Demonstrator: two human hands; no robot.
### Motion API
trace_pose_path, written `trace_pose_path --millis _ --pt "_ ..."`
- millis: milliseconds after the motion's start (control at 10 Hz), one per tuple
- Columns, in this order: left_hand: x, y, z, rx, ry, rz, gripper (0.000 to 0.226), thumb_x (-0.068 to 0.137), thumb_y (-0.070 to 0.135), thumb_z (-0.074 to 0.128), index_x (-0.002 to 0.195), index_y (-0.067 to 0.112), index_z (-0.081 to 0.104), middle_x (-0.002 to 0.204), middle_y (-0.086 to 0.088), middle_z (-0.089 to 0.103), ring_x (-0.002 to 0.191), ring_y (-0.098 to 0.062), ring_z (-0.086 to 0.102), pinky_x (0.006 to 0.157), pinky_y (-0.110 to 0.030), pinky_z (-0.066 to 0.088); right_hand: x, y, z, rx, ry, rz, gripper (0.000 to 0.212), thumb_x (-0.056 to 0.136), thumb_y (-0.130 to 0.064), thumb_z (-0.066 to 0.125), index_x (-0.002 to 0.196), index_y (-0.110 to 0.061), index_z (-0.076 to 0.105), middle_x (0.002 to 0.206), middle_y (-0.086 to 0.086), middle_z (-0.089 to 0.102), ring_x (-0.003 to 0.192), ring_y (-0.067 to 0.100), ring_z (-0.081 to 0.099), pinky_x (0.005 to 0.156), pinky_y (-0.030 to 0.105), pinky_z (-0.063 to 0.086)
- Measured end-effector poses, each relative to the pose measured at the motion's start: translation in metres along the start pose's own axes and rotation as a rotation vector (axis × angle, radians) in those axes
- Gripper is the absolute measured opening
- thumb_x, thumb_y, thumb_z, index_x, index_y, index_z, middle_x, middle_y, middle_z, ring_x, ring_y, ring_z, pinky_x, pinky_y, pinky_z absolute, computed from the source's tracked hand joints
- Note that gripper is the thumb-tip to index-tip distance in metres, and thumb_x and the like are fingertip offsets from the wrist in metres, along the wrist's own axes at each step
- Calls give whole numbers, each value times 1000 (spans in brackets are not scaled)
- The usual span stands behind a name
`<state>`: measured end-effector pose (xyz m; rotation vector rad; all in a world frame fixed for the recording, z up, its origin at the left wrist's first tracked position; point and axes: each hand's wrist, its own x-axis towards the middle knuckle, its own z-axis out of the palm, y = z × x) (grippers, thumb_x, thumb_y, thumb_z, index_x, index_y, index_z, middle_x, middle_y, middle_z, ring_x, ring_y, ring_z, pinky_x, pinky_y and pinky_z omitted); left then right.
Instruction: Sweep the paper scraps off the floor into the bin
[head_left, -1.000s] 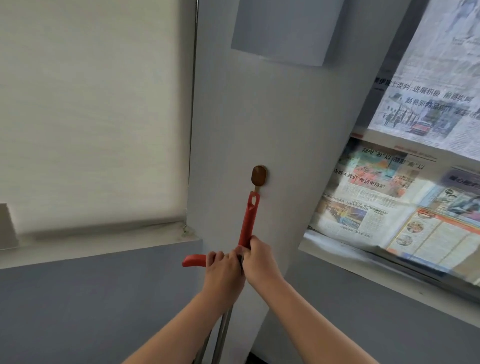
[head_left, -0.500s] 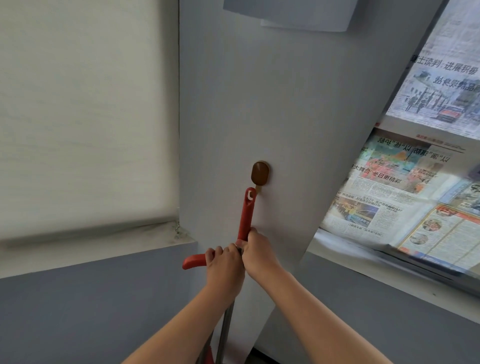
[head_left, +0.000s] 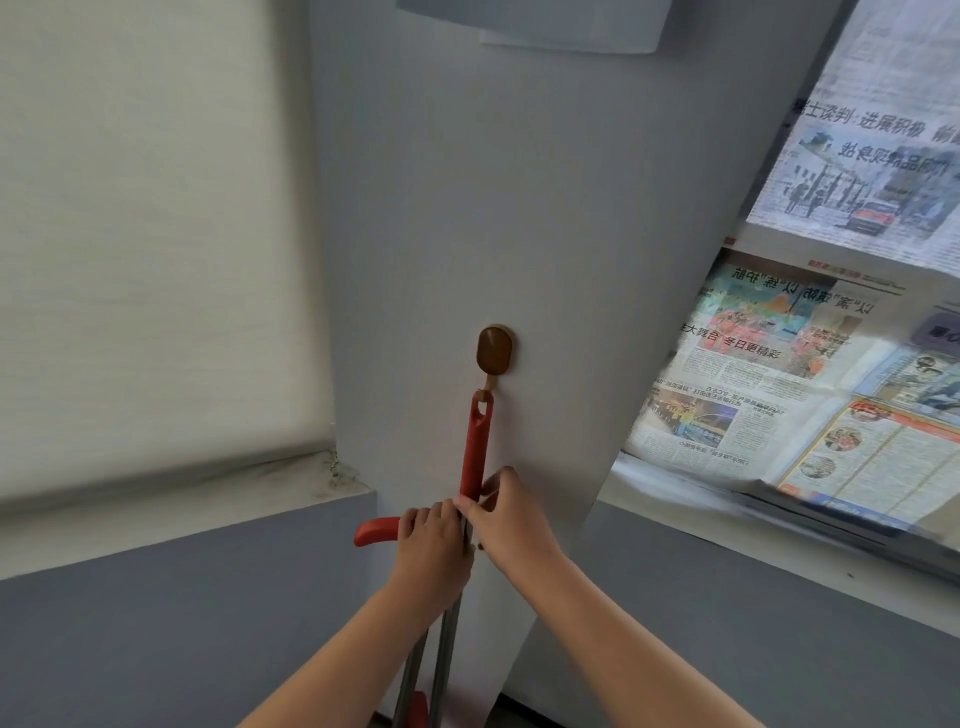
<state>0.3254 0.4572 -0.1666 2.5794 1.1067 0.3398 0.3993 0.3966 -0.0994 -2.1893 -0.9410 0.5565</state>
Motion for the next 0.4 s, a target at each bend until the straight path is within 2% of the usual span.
trace_pose_path --millis 100,200,300,400 --pt "-9 1 -9 -160 22 -27 38 93 19 47 131 20 44 125 6 56 121 -14 51 112 -32 26 -11 6 -13 28 -6 39 12 93 -26 54 95 -16 48 87 6 65 64 18 70 63 32 61" --pt "-27 2 -21 -456 3 -93 43 91 11 50 132 19 41 123 0 54 104 -15 61 100 -37 48 -38 14 -39 94 -29 51 8 97 -21 46 91 -15 45 86 14 66 54 19 66 52 25 58" --pt "-42 8 -36 -547 50 -71 41 91 8 50 129 21 41 119 -1 54 92 -12 64 84 -36 57 -53 15 -63 155 -63 33 10 97 -23 46 92 -14 47 85 16 69 53 21 68 52 27 59" --pt "-68 34 -64 -644 184 9 37 90 5 52 121 24 45 109 5 58 94 -7 62 87 -31 55 -76 20 -113 297 -104 -48 16 95 -21 52 93 -5 50 75 16 72 53 27 69 56 35 60"
